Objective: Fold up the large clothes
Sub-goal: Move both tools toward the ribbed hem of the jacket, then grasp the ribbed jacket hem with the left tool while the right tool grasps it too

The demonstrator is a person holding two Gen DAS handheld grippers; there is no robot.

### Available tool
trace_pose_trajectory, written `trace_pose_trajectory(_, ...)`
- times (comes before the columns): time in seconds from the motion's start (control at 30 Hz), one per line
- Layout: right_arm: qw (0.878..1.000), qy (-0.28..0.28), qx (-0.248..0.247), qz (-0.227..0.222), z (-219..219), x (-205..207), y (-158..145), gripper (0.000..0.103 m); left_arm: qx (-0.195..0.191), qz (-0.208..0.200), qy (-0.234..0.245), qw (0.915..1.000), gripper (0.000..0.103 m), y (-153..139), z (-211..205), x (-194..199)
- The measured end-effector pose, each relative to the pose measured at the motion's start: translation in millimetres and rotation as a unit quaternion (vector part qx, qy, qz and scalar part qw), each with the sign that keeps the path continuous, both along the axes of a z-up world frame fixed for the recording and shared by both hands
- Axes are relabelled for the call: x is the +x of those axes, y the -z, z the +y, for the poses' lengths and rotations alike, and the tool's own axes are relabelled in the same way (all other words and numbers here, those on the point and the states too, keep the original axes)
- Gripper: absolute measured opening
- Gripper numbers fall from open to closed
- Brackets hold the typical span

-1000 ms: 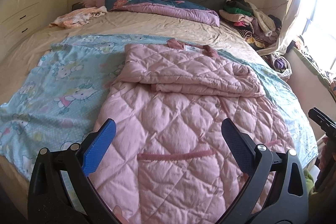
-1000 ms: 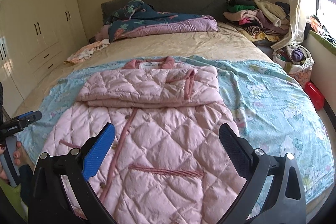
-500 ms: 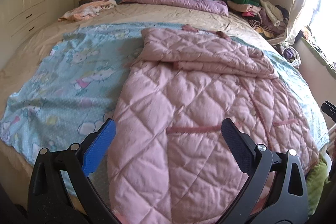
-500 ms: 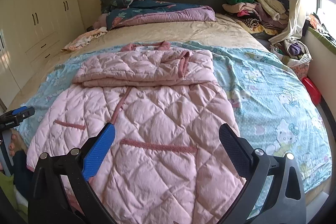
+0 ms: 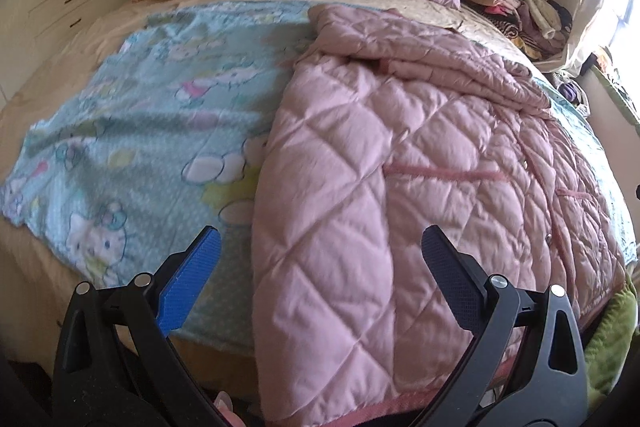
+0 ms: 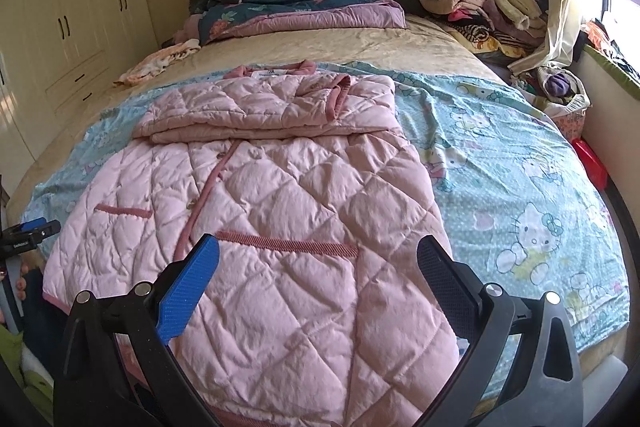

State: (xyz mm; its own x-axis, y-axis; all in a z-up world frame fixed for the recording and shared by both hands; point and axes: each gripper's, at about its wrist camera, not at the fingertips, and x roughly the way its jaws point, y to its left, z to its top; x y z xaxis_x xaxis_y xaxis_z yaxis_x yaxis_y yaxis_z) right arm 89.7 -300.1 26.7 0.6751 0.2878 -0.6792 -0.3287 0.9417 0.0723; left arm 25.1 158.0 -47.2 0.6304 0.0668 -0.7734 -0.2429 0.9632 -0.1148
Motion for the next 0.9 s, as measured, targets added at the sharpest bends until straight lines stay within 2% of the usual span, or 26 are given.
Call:
trace_pose_trajectory(0.47, 0.999, -0.009, -0.013, 0.033, -23, -17, 27, 0.099, -0.020, 0.037, 0.012, 0.9991, 0.094, 29, 6, -21)
trace_pose_trajectory(0.53, 0.999, -0.005, -0.006, 0.043, -29, -19, 34, 0.099, -0.028, 0.040, 0.016, 0.9987, 0.090, 33, 4, -22)
trace_pose_trajectory(0.9, 0.994, 0.013, -0.018, 0.109, -60, -38, 74, 0.099, -0.039, 0.070, 0.040, 0.9960, 0.090, 53, -12, -31)
